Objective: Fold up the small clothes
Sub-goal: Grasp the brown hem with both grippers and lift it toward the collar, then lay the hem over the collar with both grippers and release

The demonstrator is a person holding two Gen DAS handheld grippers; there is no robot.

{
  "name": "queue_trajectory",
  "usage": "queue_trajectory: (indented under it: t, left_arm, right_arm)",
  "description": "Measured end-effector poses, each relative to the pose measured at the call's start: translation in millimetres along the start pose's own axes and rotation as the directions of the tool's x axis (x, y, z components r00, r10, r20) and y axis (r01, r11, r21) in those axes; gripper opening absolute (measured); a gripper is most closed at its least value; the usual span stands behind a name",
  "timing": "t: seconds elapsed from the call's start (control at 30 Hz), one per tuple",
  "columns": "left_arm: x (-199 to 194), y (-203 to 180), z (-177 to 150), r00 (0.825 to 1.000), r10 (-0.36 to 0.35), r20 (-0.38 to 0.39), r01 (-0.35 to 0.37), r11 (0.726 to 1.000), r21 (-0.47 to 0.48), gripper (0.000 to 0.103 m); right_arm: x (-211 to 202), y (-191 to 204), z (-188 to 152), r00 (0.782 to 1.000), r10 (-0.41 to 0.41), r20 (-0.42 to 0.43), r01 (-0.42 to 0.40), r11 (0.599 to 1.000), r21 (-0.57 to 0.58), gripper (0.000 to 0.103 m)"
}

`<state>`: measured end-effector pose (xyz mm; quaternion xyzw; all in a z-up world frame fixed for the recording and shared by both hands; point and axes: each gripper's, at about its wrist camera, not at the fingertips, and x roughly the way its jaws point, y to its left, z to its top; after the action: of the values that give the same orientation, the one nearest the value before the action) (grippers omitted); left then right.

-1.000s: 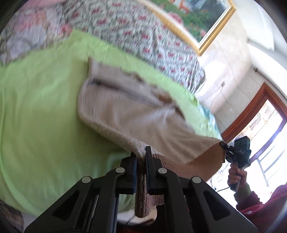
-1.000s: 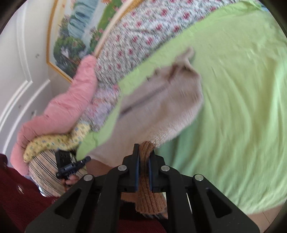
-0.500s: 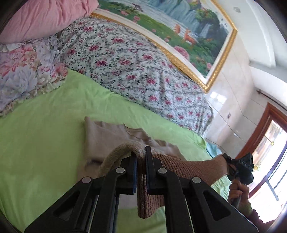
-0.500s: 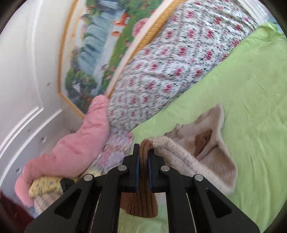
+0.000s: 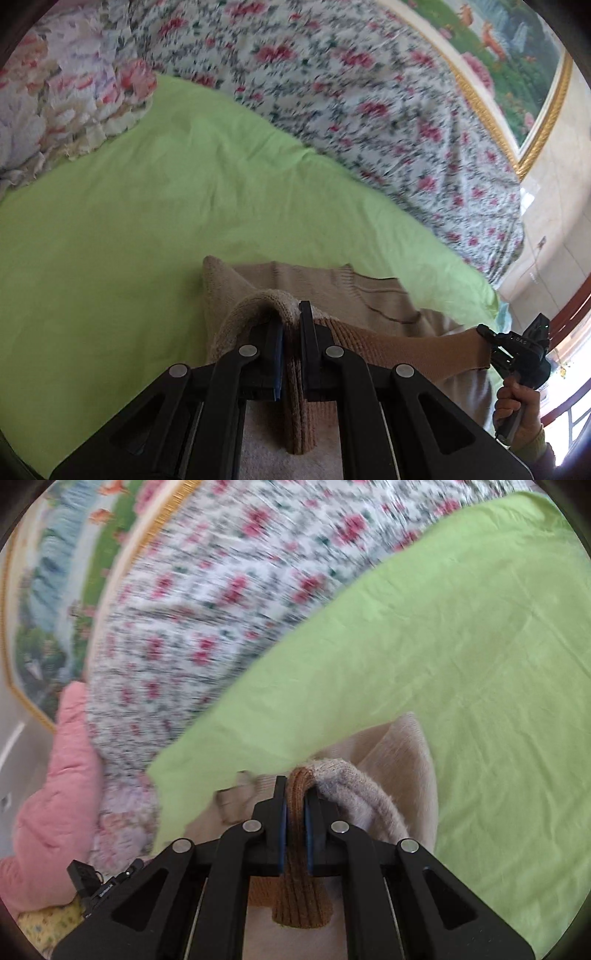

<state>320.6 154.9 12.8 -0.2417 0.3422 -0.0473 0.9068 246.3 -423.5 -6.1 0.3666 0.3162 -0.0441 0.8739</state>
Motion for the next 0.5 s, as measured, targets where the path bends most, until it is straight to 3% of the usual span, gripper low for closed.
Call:
queue_trajectory:
  t: [0.17, 0.33, 0.5]
  left_arm:
    - [29.8, 14.4, -6.2, 0.999, 0.02, -0.043, -0.021, 1.0, -0.013, 0.006]
    - [32.1, 17.6, -8.3, 0.997, 0.003, -0.072, -0.005, 1.0, -0.027, 0.008]
    - [-1.8, 9.4, -23.5, 0.995, -0.031, -0.098, 0.029, 0.999, -0.026, 0.019]
  right_arm:
    - [24.9, -14.2, -3.4, 0.997, -0.067, -0.024, 0.067, 0.998, -0.011, 0.009]
    - [28.3, -17.6, -6.4, 0.996, -0.086, -0.023, 0.086, 0.996, -0.013, 0.01]
    - [2.5, -11.1, -7.6, 0.999, -0.05, -0.02, 0.051, 0.998, 0.029, 0.019]
